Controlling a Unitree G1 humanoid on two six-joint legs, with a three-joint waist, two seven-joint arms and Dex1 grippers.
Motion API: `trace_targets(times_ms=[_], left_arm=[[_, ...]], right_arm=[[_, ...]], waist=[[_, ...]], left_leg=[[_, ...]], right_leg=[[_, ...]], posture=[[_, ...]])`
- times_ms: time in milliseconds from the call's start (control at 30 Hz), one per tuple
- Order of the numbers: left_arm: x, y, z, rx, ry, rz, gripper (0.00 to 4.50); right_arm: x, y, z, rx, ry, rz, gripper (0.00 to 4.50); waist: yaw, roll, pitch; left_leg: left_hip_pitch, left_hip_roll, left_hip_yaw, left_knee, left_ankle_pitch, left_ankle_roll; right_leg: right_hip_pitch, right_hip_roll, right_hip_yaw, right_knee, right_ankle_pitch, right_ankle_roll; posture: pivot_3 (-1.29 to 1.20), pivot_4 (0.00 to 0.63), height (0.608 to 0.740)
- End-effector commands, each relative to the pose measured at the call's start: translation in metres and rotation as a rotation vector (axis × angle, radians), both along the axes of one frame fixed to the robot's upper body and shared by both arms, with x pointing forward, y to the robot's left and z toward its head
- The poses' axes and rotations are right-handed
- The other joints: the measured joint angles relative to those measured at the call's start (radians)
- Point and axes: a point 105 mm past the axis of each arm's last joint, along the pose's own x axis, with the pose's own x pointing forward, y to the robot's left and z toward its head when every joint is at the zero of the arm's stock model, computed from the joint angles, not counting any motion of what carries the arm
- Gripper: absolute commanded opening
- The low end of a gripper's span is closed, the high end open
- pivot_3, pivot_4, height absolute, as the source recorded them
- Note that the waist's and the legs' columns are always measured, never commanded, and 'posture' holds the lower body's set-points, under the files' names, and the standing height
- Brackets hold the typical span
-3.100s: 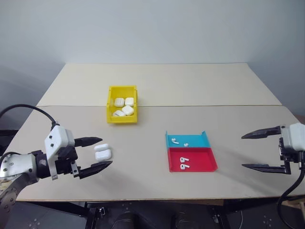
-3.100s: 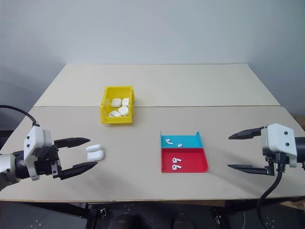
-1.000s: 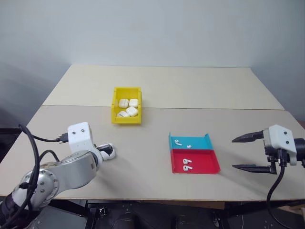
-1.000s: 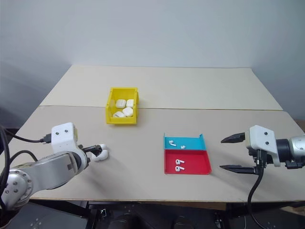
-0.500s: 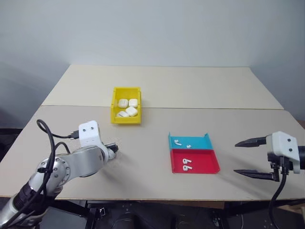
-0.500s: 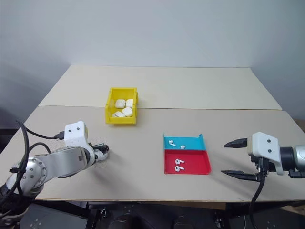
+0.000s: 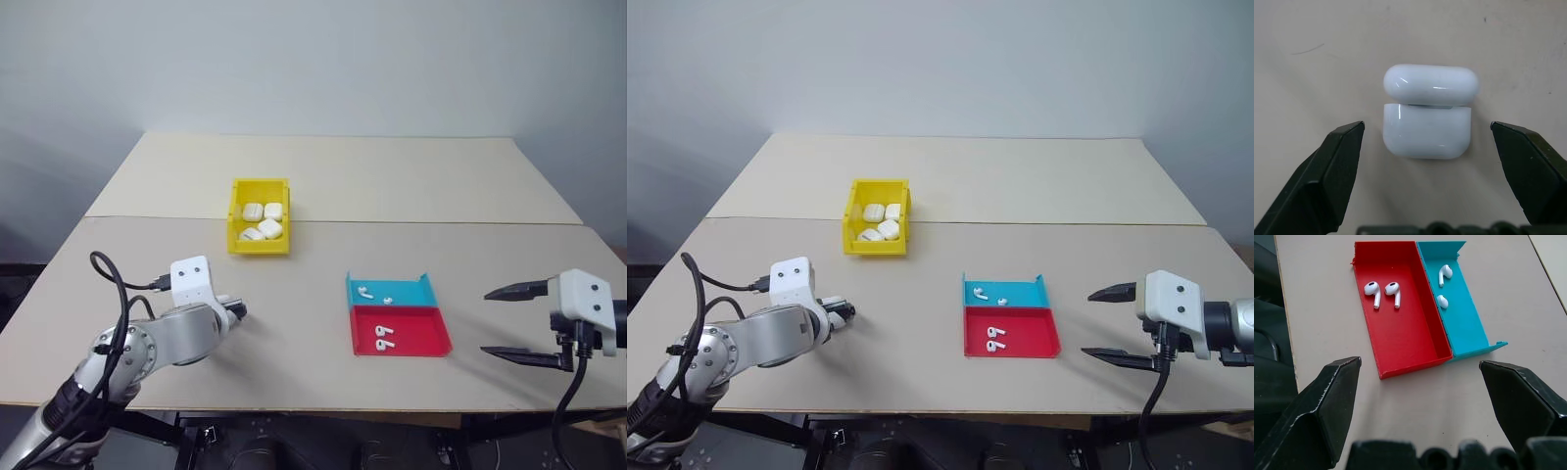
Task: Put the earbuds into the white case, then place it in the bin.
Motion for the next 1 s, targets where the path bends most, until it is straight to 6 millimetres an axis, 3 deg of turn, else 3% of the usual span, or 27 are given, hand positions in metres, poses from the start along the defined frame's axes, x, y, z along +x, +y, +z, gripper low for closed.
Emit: trace_targets(times_ms=[33, 467, 1000], left_arm=[[0.003, 0.005, 0.002, 0.015, -0.021, 0.014, 4.5], [0.007, 0.006, -0.011, 0.02, -0.008, 0.004, 4.5], [0.012, 0.003, -0.011, 0.019, -0.026, -0.012, 4.5]], right_arm=[[-0.001, 0.001, 0.008, 0.006, -0.037, -0.006, 4.48], [-0.002, 0.002, 0.004, 0.012, -0.03, -0.03, 4.48], [-0.003, 0.002, 0.003, 0.012, -0.027, -0.028, 4.48]], waist=[[0.0, 0.0, 0.0], [0.0, 0.0, 0.0], [0.001, 0.0, 0.0]], left_leg=[[0.0, 0.0, 0.0, 0.0, 0.0, 0.0], [-0.001, 0.0, 0.0, 0.0, 0.0, 0.0], [0.0, 0.0, 0.0, 0.0, 0.0, 0.0]], right_leg=[[0.0, 0.0, 0.0, 0.0, 0.0, 0.0], [-0.001, 0.0, 0.0, 0.0, 0.0, 0.0], [0.0, 0.0, 0.0, 0.0, 0.0, -0.001]], posture=[[0.0, 0.15, 0.74], [0.0, 0.15, 0.74], [0.0, 0.15, 0.74]])
